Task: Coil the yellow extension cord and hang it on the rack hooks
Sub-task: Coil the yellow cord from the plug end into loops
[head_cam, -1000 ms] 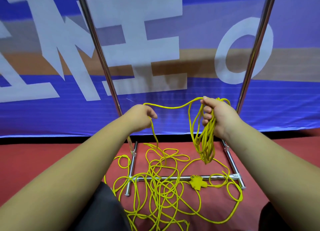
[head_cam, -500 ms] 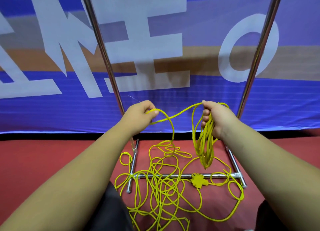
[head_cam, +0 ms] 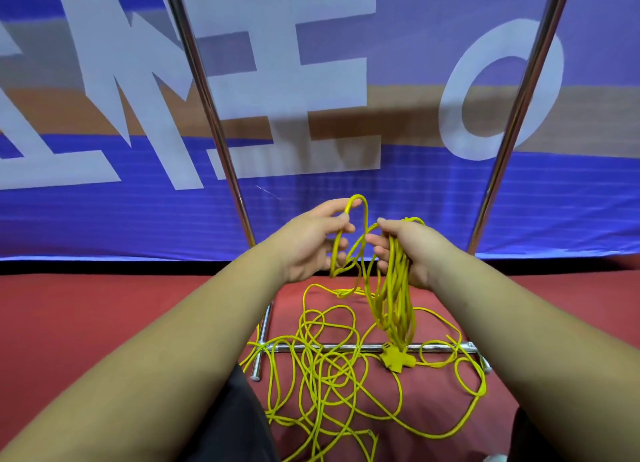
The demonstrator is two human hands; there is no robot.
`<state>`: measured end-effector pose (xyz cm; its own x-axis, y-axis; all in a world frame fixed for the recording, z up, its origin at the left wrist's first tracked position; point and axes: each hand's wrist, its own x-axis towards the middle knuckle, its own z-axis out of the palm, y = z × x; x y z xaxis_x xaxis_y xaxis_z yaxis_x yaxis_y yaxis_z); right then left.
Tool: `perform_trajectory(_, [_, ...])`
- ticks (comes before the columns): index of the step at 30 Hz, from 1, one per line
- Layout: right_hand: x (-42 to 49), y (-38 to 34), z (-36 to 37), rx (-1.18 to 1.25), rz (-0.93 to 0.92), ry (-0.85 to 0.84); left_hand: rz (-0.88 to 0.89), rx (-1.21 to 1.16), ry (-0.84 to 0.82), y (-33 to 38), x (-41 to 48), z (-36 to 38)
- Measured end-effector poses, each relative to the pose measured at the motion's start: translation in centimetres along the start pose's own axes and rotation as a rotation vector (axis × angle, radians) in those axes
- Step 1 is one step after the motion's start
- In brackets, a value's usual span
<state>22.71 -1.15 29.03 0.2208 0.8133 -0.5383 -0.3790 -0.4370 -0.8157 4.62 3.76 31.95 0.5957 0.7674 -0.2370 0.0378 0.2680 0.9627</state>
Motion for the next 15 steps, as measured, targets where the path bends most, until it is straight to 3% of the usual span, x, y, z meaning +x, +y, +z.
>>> perform_trajectory(5, [0.1, -0.1, 0.3, -0.001, -0.013, -0.048, -0.037, 0.152, -0.064, -1.1, 0.4, 0.9])
perform_trajectory(9, [0.3, -0.1, 0.3, 0.003, -0.066, -0.046, 0.003, 0.262, -0.015, -1.9, 0.7, 1.5])
perform_trajectory(15, [0.5, 0.0, 0.4, -0.076, -0.098, -0.034, -0.038, 0.095, 0.068, -1.2, 0.8, 1.7])
